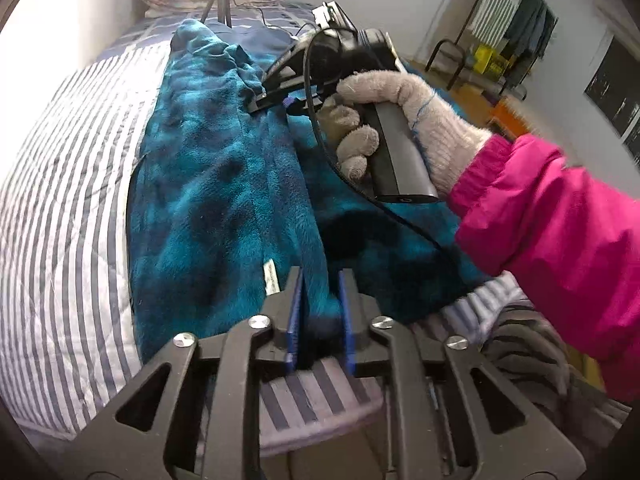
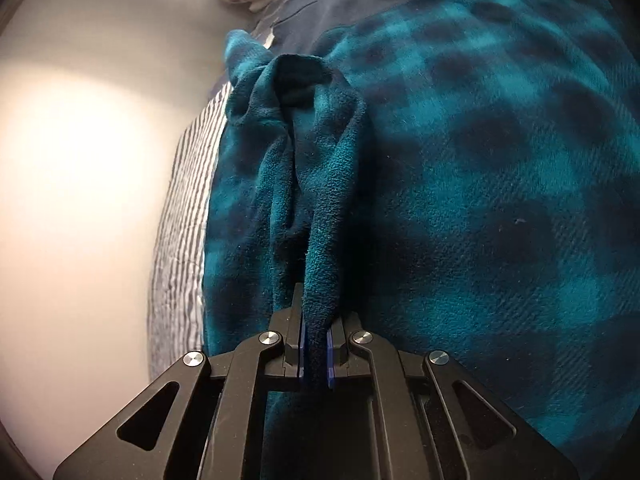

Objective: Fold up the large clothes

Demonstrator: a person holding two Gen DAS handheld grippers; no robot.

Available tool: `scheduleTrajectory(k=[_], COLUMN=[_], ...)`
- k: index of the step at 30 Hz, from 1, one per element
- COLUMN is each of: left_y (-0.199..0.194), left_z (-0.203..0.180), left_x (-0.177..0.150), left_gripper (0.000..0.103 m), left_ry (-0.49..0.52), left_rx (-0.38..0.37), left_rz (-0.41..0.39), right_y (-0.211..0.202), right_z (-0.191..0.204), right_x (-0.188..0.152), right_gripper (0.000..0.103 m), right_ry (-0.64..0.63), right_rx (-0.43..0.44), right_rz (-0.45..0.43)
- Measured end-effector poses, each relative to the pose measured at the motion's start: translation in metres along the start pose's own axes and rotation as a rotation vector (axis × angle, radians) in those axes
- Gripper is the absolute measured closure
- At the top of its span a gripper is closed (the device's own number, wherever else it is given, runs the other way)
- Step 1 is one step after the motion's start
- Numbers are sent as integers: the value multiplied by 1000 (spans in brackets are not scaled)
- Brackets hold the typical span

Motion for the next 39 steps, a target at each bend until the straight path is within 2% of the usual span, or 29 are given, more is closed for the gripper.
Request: scheduleTrajectory(k=[1, 3, 5, 7, 11, 12, 13, 17, 21, 23, 27, 28, 31, 33, 35, 39], left_y=[-11, -33, -50, -56, -40, -35, -30, -1, 29, 43, 65, 67, 69, 70, 70, 70], left_z=[2, 9, 21, 40, 73, 75, 77, 68, 43, 30, 23, 23, 26, 29, 29, 33], left_x=[-2, -6, -11, -14, -11, -10, -9, -4, -7, -12, -22, -22, -23, -22, -23, -25], left_gripper=[82, 81, 81, 81, 81, 81, 81, 81, 81, 81, 81, 81, 81, 81, 81, 81], left_ry=[-16, -29, -40, -69, -181, -188, -191, -140, -63, -7, 22, 18, 8, 4, 2, 11], left_rx=[-26, -37, -7, 40, 47, 45, 41, 24, -30, -38, -33, -36, -55, -65, -69, -67], left_rz=[-16, -55, -89, -110, -110, -109, -107, -81, -38, -9, 25, 22, 19, 16, 10, 5], right_y=[-2, -10, -18, -37, -58, -57, -38, -12, 9, 29, 60, 63, 87, 93, 88, 72], right_z=[2, 9, 18, 28, 52, 61, 75, 112, 125, 126, 128, 125, 99, 86, 91, 134], right_x=[-1, -1, 2, 2, 19, 24, 28, 47, 76, 89, 109, 112, 134, 141, 144, 147], right_gripper=[93, 91, 91, 91, 91, 91, 91, 91, 91, 91, 91, 91, 95, 95, 95, 95], right_ry=[-21, -60, -114, -199, -296, -322, -345, -472, -531, -536, -543, -538, -464, -380, -341, -467], right_rx=[-20, -71, -101, -166, -195, -177, -171, -177, -166, -166, -198, -221, -391, -374, -370, -300], right_rz=[1, 9, 19, -34, -149, -167, -176, -221, -225, -212, -206, -205, -182, -167, -157, -231])
Point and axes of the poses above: each gripper's, at about its wrist camera, not at the fingertips, and y roughly the way its jaws point, z to its left, x to its top, the point moved 4 cm from there along y, roughly the way its jaws point, and after that the axes turned 7 degrees about y, right-handed, at the moved point
